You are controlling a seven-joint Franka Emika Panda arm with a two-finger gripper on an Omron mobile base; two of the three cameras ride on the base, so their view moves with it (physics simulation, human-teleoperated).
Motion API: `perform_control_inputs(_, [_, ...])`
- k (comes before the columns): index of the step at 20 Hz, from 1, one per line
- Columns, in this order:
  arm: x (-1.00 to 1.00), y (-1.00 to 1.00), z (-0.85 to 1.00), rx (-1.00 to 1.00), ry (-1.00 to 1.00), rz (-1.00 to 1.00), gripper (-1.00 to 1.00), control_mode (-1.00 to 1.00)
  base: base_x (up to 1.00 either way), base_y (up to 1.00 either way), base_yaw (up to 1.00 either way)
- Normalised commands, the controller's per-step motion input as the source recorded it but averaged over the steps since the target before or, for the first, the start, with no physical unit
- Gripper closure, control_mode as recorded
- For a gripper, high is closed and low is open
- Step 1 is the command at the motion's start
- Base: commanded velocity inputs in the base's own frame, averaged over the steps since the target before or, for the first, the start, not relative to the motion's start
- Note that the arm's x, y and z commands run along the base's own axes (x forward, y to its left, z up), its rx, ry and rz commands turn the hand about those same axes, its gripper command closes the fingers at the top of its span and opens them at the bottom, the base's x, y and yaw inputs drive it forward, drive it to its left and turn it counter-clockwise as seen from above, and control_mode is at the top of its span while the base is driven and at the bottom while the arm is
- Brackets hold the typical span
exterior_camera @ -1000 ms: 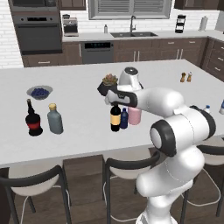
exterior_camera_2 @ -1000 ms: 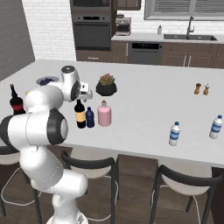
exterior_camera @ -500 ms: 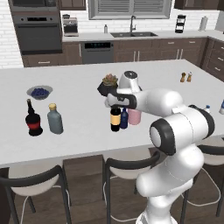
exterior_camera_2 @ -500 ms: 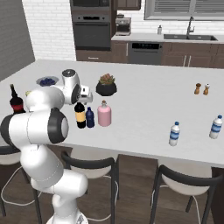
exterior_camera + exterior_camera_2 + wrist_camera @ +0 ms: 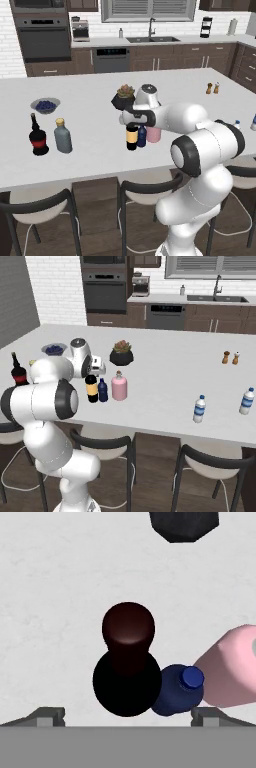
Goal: Move the plastic bottles in the middle to the plastics group, and the glass bottles in the middle to the glass group.
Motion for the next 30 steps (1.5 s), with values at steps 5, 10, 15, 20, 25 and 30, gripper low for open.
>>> perform_control_inputs(5, [0.07, 0.02, 0.0, 0.0, -0.02, 0.0, -1.0, -1.0, 0.0, 0.0, 0.0])
perform_control_inputs(10, [0.02, 0.0, 0.0, 0.0, 0.0, 0.0, -1.0, -1.0, 0.0, 0.0, 0.0])
perform_control_inputs(15, [0.02, 0.0, -0.04, 0.0, 0.0, 0.0, -1.0, -1.0, 0.0, 0.0, 0.0])
perform_control_inputs(20, [0.08, 0.0, -0.07, 0.0, 0.0, 0.0, -1.0, -1.0, 0.0, 0.0, 0.0])
perform_control_inputs(25, [0.04, 0.0, -0.1, 0.0, 0.0, 0.0, -1.0, -1.0, 0.0, 0.0, 0.0])
perform_control_inputs(30, [0.03, 0.0, -0.09, 0.0, 0.0, 0.0, -1.0, -1.0, 0.0, 0.0, 0.0])
